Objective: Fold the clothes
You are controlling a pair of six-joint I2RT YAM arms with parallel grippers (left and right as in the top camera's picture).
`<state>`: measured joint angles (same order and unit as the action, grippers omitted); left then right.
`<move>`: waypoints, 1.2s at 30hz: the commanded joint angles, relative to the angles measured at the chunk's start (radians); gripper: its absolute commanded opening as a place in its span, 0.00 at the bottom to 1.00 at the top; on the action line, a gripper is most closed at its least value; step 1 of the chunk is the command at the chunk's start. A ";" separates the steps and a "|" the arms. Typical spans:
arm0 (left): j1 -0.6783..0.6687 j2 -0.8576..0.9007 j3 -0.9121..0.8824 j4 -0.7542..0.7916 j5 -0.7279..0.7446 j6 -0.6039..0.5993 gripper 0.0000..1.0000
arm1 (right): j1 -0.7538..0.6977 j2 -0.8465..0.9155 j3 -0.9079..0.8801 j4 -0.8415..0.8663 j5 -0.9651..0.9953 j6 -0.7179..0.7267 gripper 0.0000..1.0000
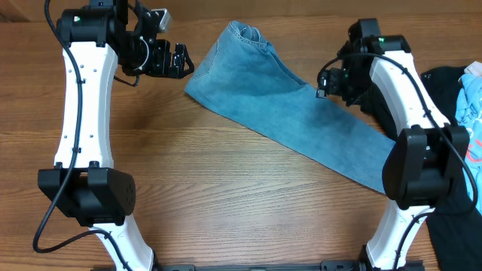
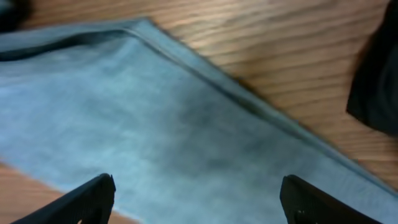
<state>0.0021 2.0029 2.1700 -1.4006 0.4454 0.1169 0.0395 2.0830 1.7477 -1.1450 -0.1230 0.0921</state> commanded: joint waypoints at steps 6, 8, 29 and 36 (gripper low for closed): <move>0.004 -0.022 0.008 -0.002 0.020 0.037 1.00 | -0.002 0.011 -0.158 0.209 0.013 -0.271 1.00; 0.004 -0.023 0.008 -0.003 0.020 0.037 1.00 | -0.002 0.012 -0.204 0.262 -0.018 -0.322 1.00; 0.006 -0.151 0.008 0.024 -0.054 0.044 1.00 | 0.291 -0.025 -0.260 0.092 -0.417 -0.336 0.04; 0.018 -0.212 0.008 0.057 -0.142 0.031 1.00 | 0.577 -0.090 -0.260 0.168 -0.441 -0.357 0.04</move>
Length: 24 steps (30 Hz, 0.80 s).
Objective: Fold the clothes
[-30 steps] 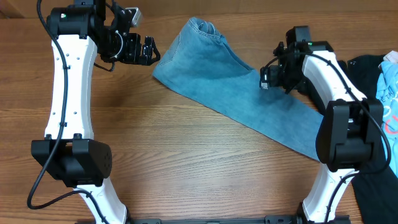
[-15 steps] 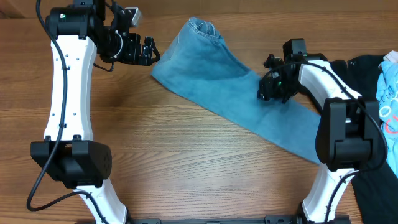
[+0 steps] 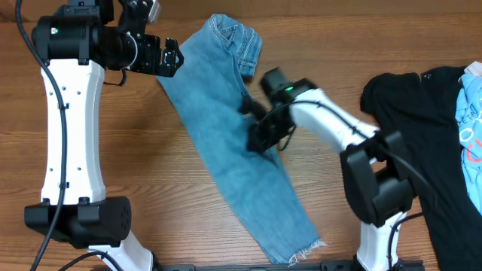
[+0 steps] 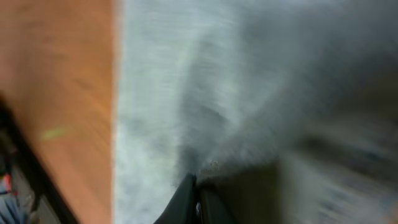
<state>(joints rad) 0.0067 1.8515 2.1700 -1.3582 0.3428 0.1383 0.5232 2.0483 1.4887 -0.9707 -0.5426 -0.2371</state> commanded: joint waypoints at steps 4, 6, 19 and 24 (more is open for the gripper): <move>0.014 -0.080 0.008 0.021 -0.039 0.011 1.00 | 0.188 -0.057 -0.001 -0.116 0.477 0.140 0.04; 0.014 -0.080 0.008 0.021 -0.036 0.010 1.00 | 0.146 -0.057 -0.001 -0.131 0.575 0.231 0.04; 0.013 -0.080 0.008 0.027 -0.036 0.011 1.00 | -0.344 -0.056 -0.012 -0.251 0.076 0.101 0.77; 0.013 -0.080 0.008 0.031 -0.036 0.011 1.00 | -0.279 -0.056 -0.131 -0.261 0.062 0.079 0.76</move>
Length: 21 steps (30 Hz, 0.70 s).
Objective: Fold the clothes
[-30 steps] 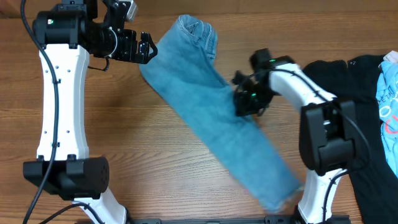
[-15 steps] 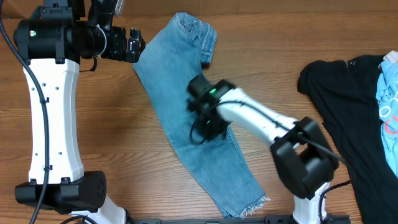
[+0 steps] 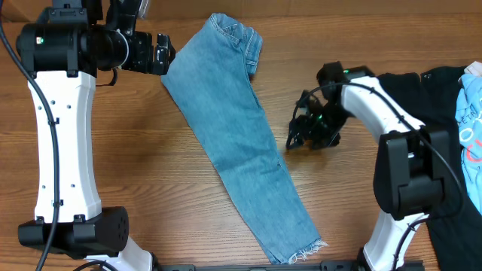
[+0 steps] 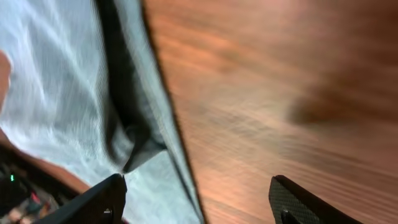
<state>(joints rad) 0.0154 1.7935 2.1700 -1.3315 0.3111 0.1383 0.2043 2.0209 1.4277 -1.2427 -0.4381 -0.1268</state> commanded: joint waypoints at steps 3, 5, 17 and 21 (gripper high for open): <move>0.005 -0.022 0.008 0.005 -0.005 0.011 1.00 | 0.063 -0.029 -0.179 0.043 -0.043 -0.030 0.70; 0.005 -0.022 0.008 0.005 -0.005 0.011 1.00 | 0.066 -0.029 -0.249 0.068 -0.075 -0.031 0.68; 0.005 -0.022 0.008 0.033 -0.004 0.007 1.00 | 0.198 -0.029 -0.367 0.165 -0.192 -0.079 0.04; 0.005 -0.022 0.008 0.034 -0.004 0.007 1.00 | 0.146 -0.071 -0.312 0.150 -0.153 -0.048 0.04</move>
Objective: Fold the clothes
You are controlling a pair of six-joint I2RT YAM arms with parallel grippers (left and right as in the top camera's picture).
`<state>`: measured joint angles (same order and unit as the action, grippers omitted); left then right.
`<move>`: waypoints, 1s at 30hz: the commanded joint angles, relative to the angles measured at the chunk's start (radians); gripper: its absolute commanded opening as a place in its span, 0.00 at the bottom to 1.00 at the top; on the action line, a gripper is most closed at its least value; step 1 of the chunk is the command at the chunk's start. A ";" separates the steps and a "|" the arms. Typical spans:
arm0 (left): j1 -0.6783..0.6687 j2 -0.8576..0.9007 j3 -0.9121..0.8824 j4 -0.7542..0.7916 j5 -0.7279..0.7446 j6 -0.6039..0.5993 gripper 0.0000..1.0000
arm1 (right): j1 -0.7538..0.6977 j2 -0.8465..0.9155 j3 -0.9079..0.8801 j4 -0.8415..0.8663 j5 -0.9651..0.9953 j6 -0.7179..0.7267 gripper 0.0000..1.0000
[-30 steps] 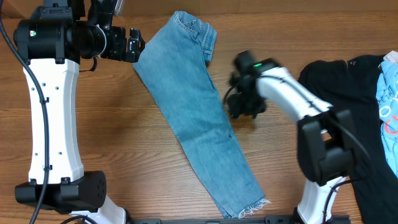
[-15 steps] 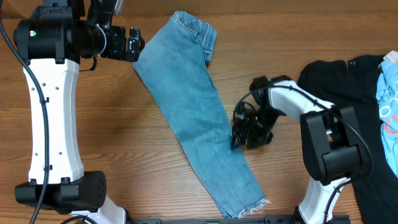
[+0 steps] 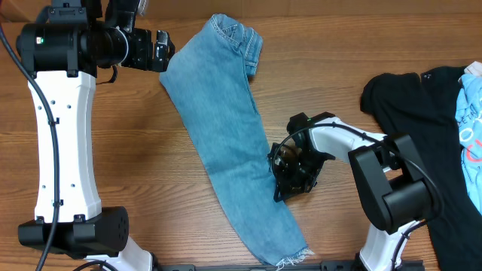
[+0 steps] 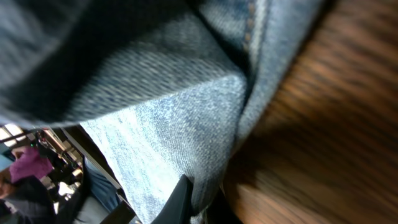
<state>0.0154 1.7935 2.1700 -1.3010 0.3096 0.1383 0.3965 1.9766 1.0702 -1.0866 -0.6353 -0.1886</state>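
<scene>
A pair of blue jeans (image 3: 226, 128) lies flat on the wooden table, running diagonally from the waistband at the top to a frayed hem near the front edge. My right gripper (image 3: 283, 188) sits at the right edge of the lower leg. In the wrist view the right gripper (image 4: 200, 194) is shut on a fold of denim (image 4: 186, 112). My left gripper (image 3: 164, 50) is at the upper left edge of the jeans, touching the cloth, and appears shut on it.
A black garment (image 3: 407, 98) lies heaped at the right side of the table, with a light blue printed piece (image 3: 471, 113) at the far right edge. The bases of both arms stand at the front edge.
My right gripper was open over bare wood right of the jeans. It is now lower and further left, shut on the edge of the lower leg. The hem has shifted slightly left.
The jeans first lay slanting toward the right, my right gripper open over the leg. Then the leg lay swung toward the front edge with the right gripper shut on denim at mid-leg. Then it was open beside the jeans, and now grips the lower leg. The left gripper stayed at the upper corner.
</scene>
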 commanded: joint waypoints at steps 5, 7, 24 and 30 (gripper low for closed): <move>0.005 -0.022 0.008 0.002 -0.002 0.006 1.00 | -0.170 -0.225 0.300 -0.138 0.357 0.228 0.04; 0.005 -0.022 0.008 -0.002 0.000 0.004 1.00 | -0.241 -0.296 0.481 -0.207 0.537 0.339 0.04; 0.118 -0.029 0.052 -0.007 -0.006 -0.048 1.00 | -0.103 -0.346 1.368 0.154 -0.129 0.308 0.04; 0.311 -0.056 0.315 -0.116 0.006 -0.076 1.00 | 0.259 -0.268 1.368 0.780 -0.277 0.521 0.04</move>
<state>0.2428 1.7927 2.3447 -1.3979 0.3058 0.0967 0.4835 1.6829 2.4008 -0.5152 -0.7769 0.1974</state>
